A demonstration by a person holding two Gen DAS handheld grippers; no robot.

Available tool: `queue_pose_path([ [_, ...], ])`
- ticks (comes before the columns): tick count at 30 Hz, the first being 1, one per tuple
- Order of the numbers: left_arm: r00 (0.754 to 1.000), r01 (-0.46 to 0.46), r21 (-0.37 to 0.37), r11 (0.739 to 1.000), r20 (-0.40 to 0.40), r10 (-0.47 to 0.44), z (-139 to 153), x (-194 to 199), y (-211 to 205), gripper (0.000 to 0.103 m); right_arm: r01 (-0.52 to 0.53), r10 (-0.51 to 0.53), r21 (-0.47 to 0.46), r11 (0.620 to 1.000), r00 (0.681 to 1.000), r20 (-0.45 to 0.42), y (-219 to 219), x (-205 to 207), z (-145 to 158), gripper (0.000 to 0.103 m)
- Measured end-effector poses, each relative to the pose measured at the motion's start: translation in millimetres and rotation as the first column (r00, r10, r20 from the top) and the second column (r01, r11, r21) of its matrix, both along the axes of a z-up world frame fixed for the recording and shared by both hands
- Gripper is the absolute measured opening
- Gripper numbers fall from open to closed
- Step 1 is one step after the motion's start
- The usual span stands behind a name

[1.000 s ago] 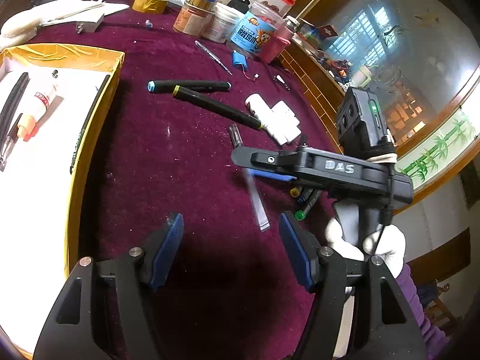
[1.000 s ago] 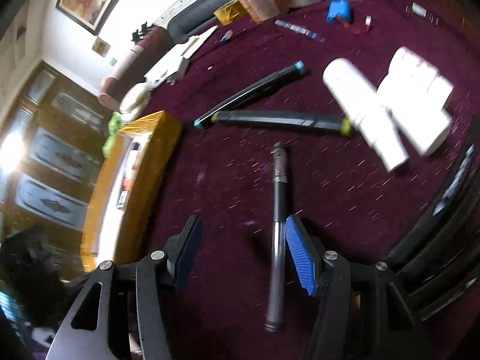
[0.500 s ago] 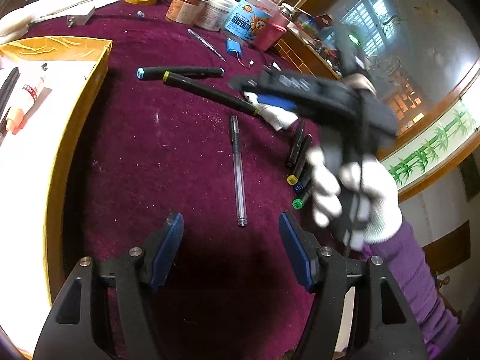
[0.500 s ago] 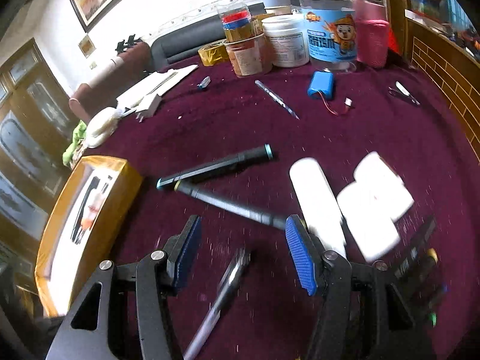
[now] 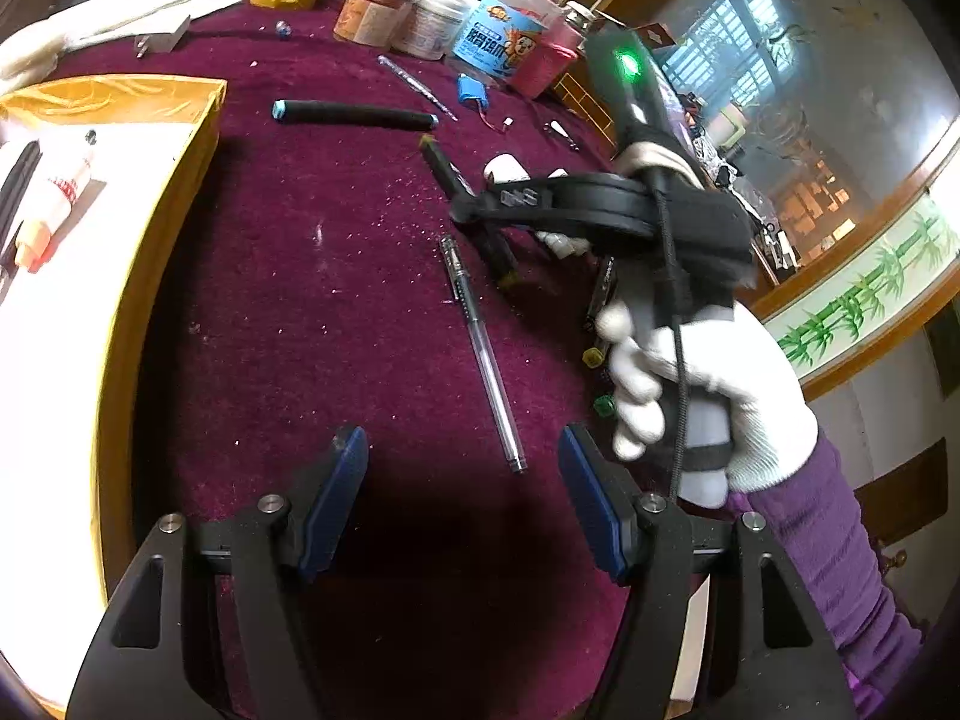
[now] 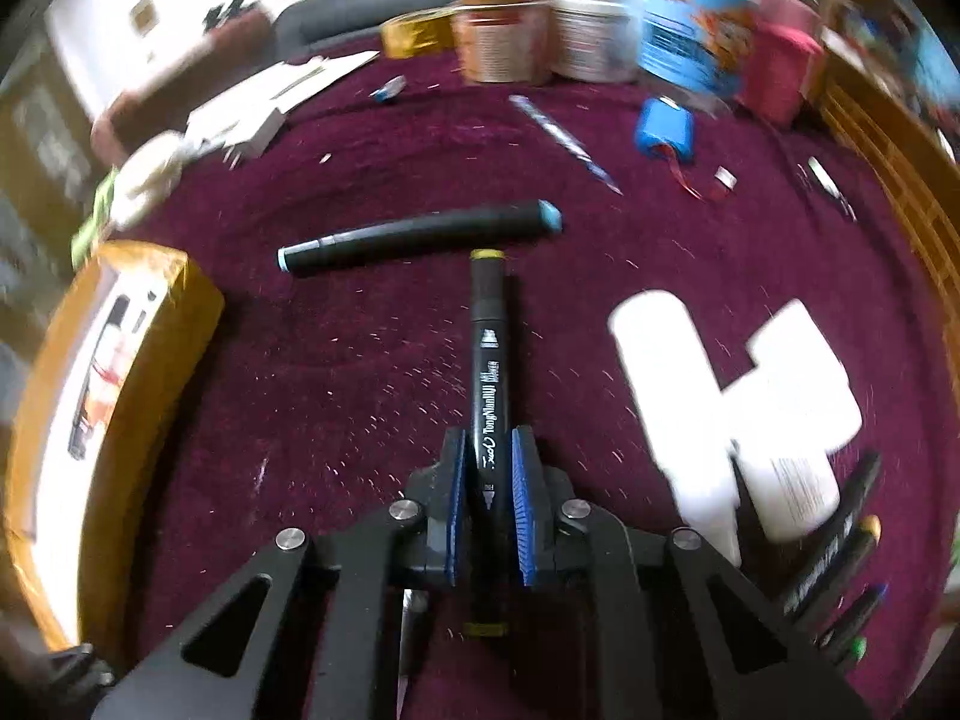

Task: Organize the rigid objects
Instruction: 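Grasp a black gel pen with left while right grasps the yellow-capped black marker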

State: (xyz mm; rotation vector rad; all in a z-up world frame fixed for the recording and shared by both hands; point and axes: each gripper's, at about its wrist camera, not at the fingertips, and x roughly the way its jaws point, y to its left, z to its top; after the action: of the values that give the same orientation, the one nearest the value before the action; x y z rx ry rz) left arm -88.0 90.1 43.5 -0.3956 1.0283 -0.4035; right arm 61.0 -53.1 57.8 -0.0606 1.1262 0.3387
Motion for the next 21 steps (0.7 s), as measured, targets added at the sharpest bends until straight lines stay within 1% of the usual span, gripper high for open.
queue_pose_path([
  [2,1.0,0.008,0.016,1.0,0.011,-0.009,1.7,-0.5,-2.7,0.065,0.052,-0.052,0.017,0.998,0.999,-0.009,-19.4,-5.5,1.2,0.013],
  [4,1.0,0.02,0.042,0.999,0.015,-0.021,2.2,1.1,-7.8,0.065,0.089,-0.086,0.064,0.994,0.995,-0.049,-38.2,-11.5,1.4,0.013],
  [6,0.999,0.04,0.078,0.996,0.016,-0.042,1.5,6.3,-17.3,0.065,0.107,-0.098,0.11,0.988,0.992,-0.085,-54.6,-20.7,0.3,0.013],
  [8,0.998,0.06,0.128,0.99,0.025,-0.063,-0.2,14.7,-31.7,0.065,0.107,-0.091,0.154,0.982,0.99,-0.11,-62.3,-31.8,-1.7,0.013],
  [10,0.995,0.082,0.182,0.98,0.041,-0.091,-4.0,29.5,-50.6,0.064,0.107,-0.088,0.177,0.978,0.99,-0.114,-66.1,-44.9,-2.3,0.013],
  [11,0.994,0.085,0.211,0.974,0.048,-0.098,-7.0,36.7,-57.0,0.061,0.11,-0.09,0.184,0.977,0.99,-0.112,-67.5,-51.4,-2.4,0.013],
  [12,0.993,0.085,0.248,0.965,0.054,-0.101,-11.2,44.0,-63.6,0.043,0.113,-0.093,0.189,0.975,0.989,-0.111,-67.4,-54.6,-3.9,0.013],
  [13,0.993,0.083,0.301,0.95,0.053,-0.104,-19.3,52.7,-70.3,0.014,0.117,-0.097,0.192,0.974,0.99,-0.106,-69.8,-60.1,-4.0,0.013],
  [14,0.991,0.062,0.343,0.937,0.089,-0.098,-20.3,54.1,-72.3,0.007,0.116,-0.098,0.192,0.975,0.99,-0.099,-71.0,-64.1,-4.2,0.013],
  [15,0.988,0.052,0.4,0.915,0.115,-0.106,-21.3,53.2,-74.2,0.006,0.113,-0.098,0.184,0.976,0.991,-0.09,-71.8,-68.6,-4.4,0.013],
  [16,0.987,0.046,0.418,0.907,0.121,-0.106,-21.3,49.6,-71.9,0.006,0.11,-0.097,0.177,0.978,0.992,-0.08,-72.6,-72.8,-4.0,0.013],
  [18,0.989,0.051,0.372,0.927,0.109,-0.098,-21.2,42.6,-56.6,0.006,0.098,-0.088,0.168,0.981,0.994,-0.065,-72.0,-78.1,-3.6,0.013],
  [21,0.995,0.022,0.353,0.935,0.087,-0.056,-20.8,32.5,-33.7,0.006,0.082,-0.078,0.141,0.987,0.996,-0.034,-66.9,-82.2,-2.4,0.013],
])
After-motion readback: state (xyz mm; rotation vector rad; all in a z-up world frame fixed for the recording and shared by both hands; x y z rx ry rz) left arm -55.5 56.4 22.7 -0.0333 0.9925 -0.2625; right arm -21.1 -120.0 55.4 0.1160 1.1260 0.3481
